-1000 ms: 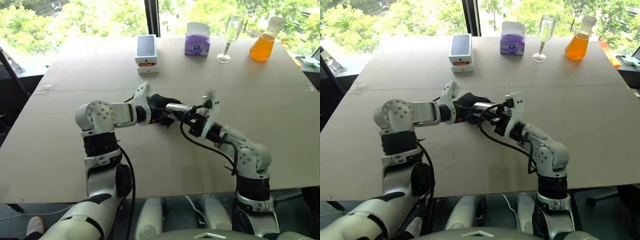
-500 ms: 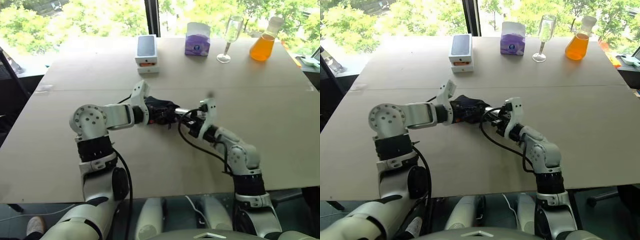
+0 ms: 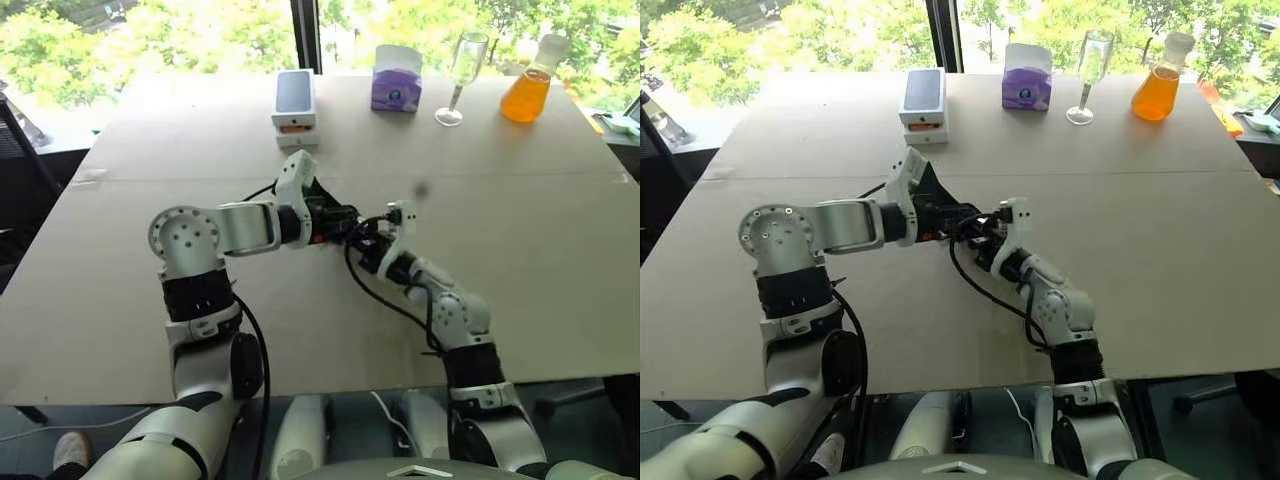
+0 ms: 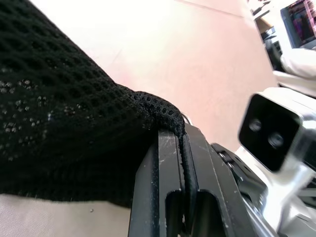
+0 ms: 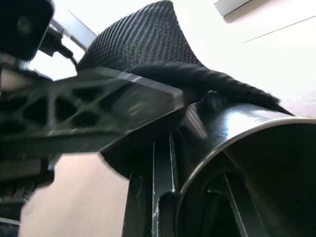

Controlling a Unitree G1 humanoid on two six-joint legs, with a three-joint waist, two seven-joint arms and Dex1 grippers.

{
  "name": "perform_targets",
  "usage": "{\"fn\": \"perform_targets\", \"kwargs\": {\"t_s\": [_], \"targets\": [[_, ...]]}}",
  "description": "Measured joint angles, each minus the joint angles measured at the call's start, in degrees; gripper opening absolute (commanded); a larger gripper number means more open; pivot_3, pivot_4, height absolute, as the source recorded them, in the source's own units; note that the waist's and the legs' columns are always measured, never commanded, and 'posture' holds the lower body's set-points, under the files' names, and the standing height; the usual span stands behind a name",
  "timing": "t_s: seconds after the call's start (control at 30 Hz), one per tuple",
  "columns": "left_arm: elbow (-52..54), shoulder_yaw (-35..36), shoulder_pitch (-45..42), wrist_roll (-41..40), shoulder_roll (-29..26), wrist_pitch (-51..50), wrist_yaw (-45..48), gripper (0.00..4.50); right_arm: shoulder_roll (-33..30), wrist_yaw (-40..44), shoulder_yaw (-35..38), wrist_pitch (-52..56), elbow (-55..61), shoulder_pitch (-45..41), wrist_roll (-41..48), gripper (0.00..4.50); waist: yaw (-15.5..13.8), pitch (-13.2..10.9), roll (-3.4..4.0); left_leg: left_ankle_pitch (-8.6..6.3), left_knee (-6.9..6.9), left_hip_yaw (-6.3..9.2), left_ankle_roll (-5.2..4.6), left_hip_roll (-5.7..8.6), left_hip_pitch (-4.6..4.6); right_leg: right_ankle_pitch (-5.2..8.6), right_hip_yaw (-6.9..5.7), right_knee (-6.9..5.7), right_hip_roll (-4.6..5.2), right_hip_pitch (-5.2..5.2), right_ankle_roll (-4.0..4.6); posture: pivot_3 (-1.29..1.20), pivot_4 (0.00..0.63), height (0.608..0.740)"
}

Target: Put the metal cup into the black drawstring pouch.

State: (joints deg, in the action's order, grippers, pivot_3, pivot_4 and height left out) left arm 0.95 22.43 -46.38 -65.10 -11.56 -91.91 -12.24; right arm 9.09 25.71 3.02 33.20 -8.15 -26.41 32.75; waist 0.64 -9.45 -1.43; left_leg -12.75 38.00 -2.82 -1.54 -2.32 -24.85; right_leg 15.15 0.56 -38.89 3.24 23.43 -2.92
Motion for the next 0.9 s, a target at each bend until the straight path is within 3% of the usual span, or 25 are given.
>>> {"fn": "perform_targets", "kwargs": {"t_s": [0.13, 0.27, 0.37, 0.53, 0.73, 0.9], "targets": [[-0.32, 2.03, -0.92, -0.63, 4.15, -0.24, -3.27, 0.00, -0.44, 0.08, -1.41, -2.12, -1.99, -1.67, -1.20, 0.06, 0.16, -0.01, 0.00, 0.00, -0.02, -0.01, 0.00, 0.06, 0.00, 0.00, 0.01, 0.00, -0.08, 0.02, 0.00, 0.00, 0.150, 0.740], [-0.43, 6.42, -3.20, -1.38, 7.87, 1.69, -5.37, 0.00, -4.45, 3.59, -13.35, -13.45, -1.20, -3.37, -13.92, 0.06, 0.41, -0.01, -0.01, 0.01, -0.11, -0.03, 0.01, 0.06, 0.02, 0.00, 0.05, 0.03, -0.15, 0.05, 0.00, 0.00, 0.150, 0.740], [-0.39, 7.59, -3.36, -1.70, 8.19, 3.22, -5.37, 0.00, -6.36, 5.62, -17.62, -20.92, -1.75, -3.33, -19.87, 0.06, 0.35, -0.03, -0.03, 0.01, -0.12, -0.06, 0.02, 0.07, 0.00, 0.00, 0.07, 0.06, -0.14, 0.06, -0.01, 0.00, 0.150, 0.740], [0.60, 8.70, -3.86, -3.19, 8.74, 3.76, -6.27, 0.00, -0.94, 4.30, -10.85, -20.47, -4.19, -4.35, -13.57, 0.06, 0.15, -0.04, -0.06, 0.02, -0.12, -0.02, 0.04, 0.00, 0.01, 0.00, 0.03, 0.05, -0.10, 0.04, 0.00, 0.00, 0.150, 0.740], [0.90, 8.81, -2.01, -6.66, 10.51, 4.05, -9.64, 0.00, -0.94, -1.35, -1.62, -15.63, -4.55, -5.55, -3.38, 0.06, 0.01, -0.05, -0.07, 0.02, -0.13, 0.01, 0.03, 0.02, 0.00, 0.00, -0.02, 0.06, 0.05, 0.01, 0.00, 0.00, 0.150, 0.740], [0.55, 8.48, -2.37, -8.67, 11.02, 6.29, -11.33, 0.00, -2.17, 1.80, -9.84, -20.09, -4.47, -5.51, -10.92, 0.06, 0.54, -0.06, -0.07, 0.05, -0.31, -0.03, 0.08, 0.05, 0.05, 0.00, 0.08, 0.04, -0.15, 0.12, 0.01, 0.00, 0.150, 0.740]]}}
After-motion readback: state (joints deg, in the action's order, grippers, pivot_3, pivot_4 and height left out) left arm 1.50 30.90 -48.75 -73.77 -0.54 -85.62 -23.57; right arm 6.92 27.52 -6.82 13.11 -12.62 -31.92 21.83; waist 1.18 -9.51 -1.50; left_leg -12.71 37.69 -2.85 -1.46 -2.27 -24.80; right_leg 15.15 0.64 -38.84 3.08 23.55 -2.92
